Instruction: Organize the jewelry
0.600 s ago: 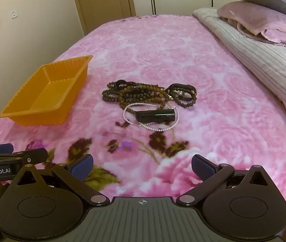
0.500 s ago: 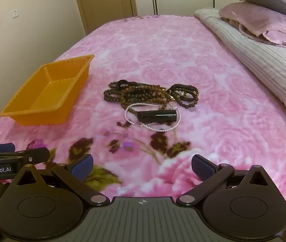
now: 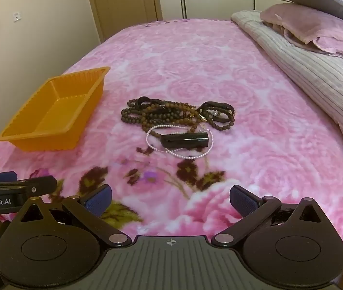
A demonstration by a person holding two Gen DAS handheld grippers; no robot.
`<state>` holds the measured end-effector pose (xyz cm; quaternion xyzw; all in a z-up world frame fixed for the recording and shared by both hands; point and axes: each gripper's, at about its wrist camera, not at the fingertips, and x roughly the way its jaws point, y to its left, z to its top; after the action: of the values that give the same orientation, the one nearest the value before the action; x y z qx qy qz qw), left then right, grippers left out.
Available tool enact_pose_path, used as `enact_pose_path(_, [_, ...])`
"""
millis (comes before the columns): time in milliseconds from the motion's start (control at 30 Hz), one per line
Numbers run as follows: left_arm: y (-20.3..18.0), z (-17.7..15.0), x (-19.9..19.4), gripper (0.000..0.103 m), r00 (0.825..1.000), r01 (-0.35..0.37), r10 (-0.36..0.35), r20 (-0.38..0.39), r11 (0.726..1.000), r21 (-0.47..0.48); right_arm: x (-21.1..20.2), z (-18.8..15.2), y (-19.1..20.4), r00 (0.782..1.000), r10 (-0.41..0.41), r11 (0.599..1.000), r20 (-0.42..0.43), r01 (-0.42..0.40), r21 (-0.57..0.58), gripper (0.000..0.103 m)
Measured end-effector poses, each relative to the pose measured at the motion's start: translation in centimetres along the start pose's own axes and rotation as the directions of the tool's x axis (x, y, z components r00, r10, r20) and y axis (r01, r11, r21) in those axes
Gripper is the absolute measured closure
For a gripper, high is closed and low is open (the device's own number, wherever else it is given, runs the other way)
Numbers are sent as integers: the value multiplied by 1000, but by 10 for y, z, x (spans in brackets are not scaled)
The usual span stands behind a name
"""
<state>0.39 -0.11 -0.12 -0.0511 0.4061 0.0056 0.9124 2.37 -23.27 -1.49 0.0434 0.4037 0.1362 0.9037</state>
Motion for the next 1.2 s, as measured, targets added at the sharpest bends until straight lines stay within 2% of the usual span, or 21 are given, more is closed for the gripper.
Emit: enact_pose_path(1200, [-4, -2, 3, 4, 1000, 23, -23, -9, 1000, -1, 1, 0, -5, 1000, -6, 1000, -1, 6, -1, 0])
